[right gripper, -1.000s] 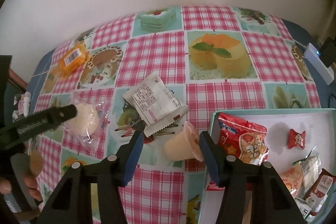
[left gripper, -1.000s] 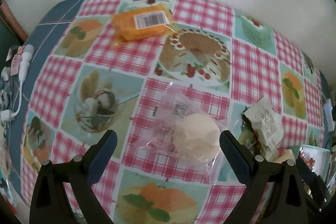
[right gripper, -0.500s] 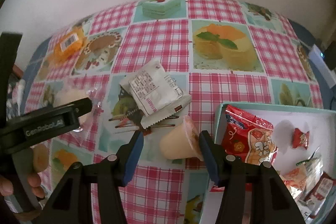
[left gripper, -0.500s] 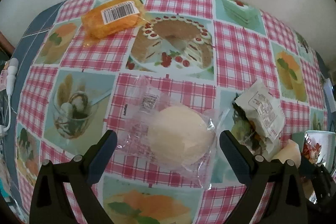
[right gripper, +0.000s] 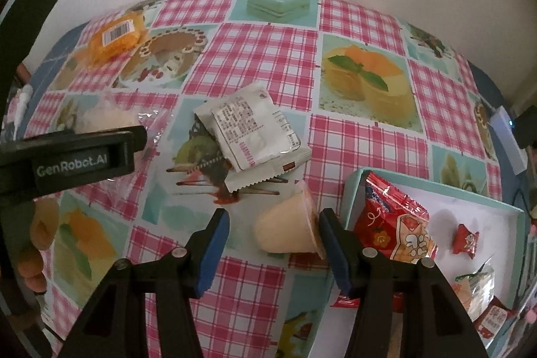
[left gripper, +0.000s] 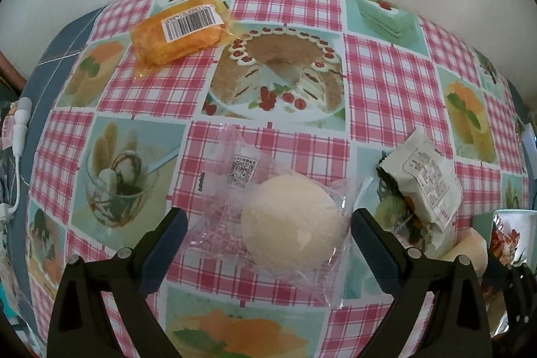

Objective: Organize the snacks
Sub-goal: 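Grasp the round bun in clear wrap with the left gripper while the right grasps the cup cake, then carry the bun with the left gripper while the right carries the cup cake over the tray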

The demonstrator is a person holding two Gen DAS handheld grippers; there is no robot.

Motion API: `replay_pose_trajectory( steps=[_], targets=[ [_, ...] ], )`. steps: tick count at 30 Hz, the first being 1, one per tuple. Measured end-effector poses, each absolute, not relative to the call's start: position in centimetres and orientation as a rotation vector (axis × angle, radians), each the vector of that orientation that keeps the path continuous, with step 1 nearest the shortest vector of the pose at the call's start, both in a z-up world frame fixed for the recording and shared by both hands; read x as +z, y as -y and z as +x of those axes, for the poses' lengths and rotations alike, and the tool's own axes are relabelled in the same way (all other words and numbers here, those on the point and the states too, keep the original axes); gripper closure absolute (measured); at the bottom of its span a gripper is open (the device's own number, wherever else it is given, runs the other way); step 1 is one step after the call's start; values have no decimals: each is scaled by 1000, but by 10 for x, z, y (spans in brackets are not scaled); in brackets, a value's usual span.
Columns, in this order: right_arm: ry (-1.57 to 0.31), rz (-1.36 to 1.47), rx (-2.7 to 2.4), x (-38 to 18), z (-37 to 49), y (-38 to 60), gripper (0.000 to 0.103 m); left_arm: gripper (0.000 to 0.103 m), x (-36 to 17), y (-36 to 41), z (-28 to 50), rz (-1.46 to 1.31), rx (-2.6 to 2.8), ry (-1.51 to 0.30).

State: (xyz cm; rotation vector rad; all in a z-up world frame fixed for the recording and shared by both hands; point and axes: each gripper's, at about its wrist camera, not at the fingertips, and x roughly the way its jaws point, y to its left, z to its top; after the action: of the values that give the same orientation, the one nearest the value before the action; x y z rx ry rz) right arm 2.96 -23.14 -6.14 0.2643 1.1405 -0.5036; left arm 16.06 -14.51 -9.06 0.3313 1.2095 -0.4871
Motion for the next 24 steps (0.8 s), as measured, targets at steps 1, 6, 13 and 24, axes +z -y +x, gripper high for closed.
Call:
replay_pose_trajectory(
  steps=[1, 6, 13, 24],
  targets=[
    [-1146, 250, -505, -62, 30, 230, 43, 5, -90, 147, 159, 336, -487, -1208],
    [-1179, 152, -511, -67, 34, 220, 45, 6, -89, 148, 155, 352, -491, -1209],
    [-1185, 127, -547, -68, 34, 219, 62, 24, -86, 141, 157, 356, -489, -1211],
    [-1169, 141, -556, -54, 33, 217, 62, 29, -63, 137, 150, 348, -475, -1209]
  ],
)
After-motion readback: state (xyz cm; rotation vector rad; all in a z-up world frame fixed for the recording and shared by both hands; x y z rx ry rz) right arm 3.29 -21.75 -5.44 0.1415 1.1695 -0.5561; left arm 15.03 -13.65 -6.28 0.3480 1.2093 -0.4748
